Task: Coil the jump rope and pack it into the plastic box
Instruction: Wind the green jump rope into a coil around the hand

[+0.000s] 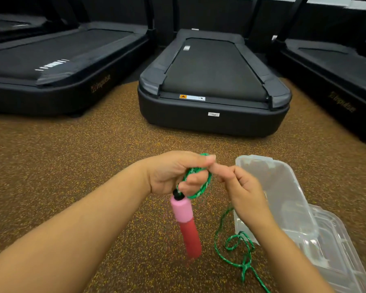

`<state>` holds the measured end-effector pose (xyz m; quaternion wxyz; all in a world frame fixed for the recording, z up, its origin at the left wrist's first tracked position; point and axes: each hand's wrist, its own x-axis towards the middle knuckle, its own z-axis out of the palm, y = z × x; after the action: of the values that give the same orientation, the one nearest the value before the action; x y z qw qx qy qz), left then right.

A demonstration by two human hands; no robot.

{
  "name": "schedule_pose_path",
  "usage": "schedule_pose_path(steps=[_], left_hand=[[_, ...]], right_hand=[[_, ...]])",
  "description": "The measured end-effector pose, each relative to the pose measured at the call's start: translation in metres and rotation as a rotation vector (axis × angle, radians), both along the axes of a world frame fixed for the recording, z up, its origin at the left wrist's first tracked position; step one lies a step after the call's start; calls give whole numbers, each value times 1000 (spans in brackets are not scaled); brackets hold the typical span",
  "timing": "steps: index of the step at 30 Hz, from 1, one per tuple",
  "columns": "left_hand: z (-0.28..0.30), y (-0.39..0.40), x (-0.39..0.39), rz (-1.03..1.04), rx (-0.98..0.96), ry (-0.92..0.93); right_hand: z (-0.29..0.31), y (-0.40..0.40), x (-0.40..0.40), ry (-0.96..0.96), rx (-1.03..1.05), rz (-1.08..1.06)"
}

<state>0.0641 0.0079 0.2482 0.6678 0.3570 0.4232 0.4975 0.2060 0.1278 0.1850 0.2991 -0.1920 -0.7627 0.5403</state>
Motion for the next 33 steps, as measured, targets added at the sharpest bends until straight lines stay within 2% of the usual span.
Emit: schedule_pose_path(steps=[5, 10, 12, 16, 21, 25, 29, 33], left_hand=[[4, 4, -12, 349, 21, -75], [0, 8, -23, 699, 51, -128], [-1, 7, -25, 726, 57, -122], [-2, 6, -23, 615, -23, 27], [-5, 6, -14, 341, -190, 225], [-6, 1, -7, 135, -153, 189], [-7, -1, -11, -41, -159, 205], [2, -5, -7, -164, -132, 251]], right_hand=[[-20, -12, 1, -86, 43, -10], [-19, -29, 3, -249, 336, 16], [-11, -37, 2, -288, 436, 47], [11, -49, 1, -249, 560, 88], [36, -47, -4, -149, 439, 130], [58, -34, -5, -86, 205, 236], [65, -13, -2, -119, 295, 168], [59, -2, -1, -139, 282, 93]])
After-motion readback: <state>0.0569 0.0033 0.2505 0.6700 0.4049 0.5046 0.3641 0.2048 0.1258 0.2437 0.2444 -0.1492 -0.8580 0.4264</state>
